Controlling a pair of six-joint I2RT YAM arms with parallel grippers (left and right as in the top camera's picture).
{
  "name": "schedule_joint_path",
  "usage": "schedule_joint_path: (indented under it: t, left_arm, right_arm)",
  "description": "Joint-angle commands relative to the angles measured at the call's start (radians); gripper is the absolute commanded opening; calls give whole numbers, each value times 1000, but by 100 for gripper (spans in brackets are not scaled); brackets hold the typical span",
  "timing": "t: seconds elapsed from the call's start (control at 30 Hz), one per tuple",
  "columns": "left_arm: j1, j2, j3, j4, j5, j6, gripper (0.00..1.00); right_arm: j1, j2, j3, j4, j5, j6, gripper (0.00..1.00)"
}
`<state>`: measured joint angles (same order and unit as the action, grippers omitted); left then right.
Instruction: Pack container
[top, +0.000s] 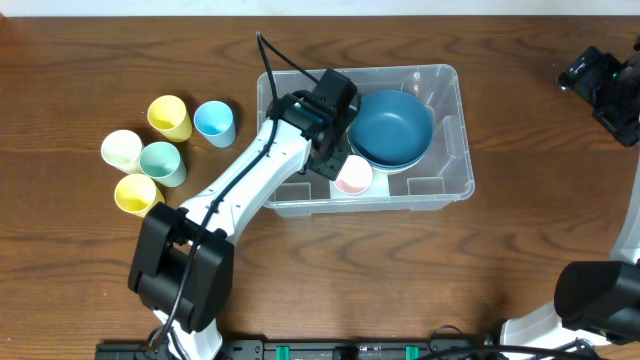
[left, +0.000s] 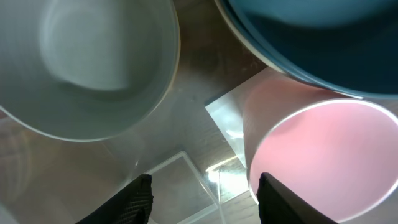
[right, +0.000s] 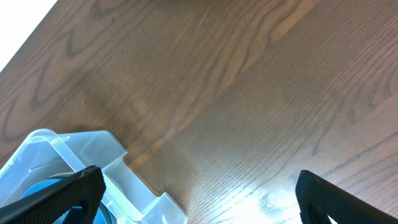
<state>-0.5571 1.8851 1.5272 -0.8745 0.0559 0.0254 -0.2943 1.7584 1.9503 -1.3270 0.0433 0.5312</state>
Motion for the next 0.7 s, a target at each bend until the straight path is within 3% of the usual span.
schedule_joint_path:
  t: [0.0, 0.43, 0.67]
  left_arm:
    - [4, 8, -6, 5, 16, -1, 51]
    - [4, 20, -8, 23, 79, -2, 48]
    - [4, 23, -33, 42, 94, -2, 40]
  right_arm:
    - [-4, -17, 11, -2, 5, 11, 99]
    - [-4, -17, 11, -2, 5, 11, 99]
    - [-4, -17, 11, -2, 5, 11, 99]
